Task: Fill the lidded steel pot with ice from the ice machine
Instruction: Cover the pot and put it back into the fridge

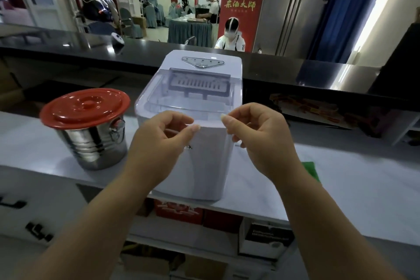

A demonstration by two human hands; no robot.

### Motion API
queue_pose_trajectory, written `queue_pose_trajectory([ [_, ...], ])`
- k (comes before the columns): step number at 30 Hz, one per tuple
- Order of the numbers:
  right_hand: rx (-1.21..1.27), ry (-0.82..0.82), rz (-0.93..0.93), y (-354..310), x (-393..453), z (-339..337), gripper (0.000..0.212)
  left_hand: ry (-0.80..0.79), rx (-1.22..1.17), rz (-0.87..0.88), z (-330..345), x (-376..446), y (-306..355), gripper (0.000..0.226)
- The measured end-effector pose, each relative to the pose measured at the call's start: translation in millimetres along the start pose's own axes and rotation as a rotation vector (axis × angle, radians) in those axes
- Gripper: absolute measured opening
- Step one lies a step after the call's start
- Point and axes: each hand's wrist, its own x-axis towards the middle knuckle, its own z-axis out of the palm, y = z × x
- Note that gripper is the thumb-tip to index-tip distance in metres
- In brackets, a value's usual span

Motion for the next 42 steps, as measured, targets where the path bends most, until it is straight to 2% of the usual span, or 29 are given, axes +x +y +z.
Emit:
queue_pose_trajectory([
  [9,0.077,-0.181,0.015,-8.5,-1.0,61.8,0.01,0.176,0.017,-0.126,-57.8,-16.3,-30.1,0.004],
  [14,0.083,-0.232,0.019,-15.2,-3.4,116.8,0.009,0.228,0.072,-0.169,-103.7,-20.7,-53.3,0.009],
  [17,0.088,-0.225,0.036,-22.1,-2.3,156.4,0.009,0.208,0.065,-0.173,-137.7,-18.9,-67.0,0.002],
  [24,0.066,-0.179,0.121,-29.1,-2.5,231.2,0.009,0.185,0.109,-0.199,-204.7,-15.7,-104.3,0.004],
  [29,-0.047,-0.206,0.206,-22.1,5.5,262.4,0.012,0.175,0.087,-0.232,-231.2,-8.6,-130.4,0.001],
  [33,-0.084,-0.165,0.258,-13.8,19.6,277.5,0.017,0.186,0.118,-0.239,-245.2,5.8,-151.0,0.002],
  [39,-0.26,-0.111,0.129,4.1,58.5,296.0,0.019,0.217,0.226,-0.192,-258.0,48.0,-179.8,0.004],
  [42,-0.352,-0.066,0.07,14.7,81.4,307.1,0.031,0.239,0.262,-0.143,-262.7,81.4,-193.3,0.005],
])
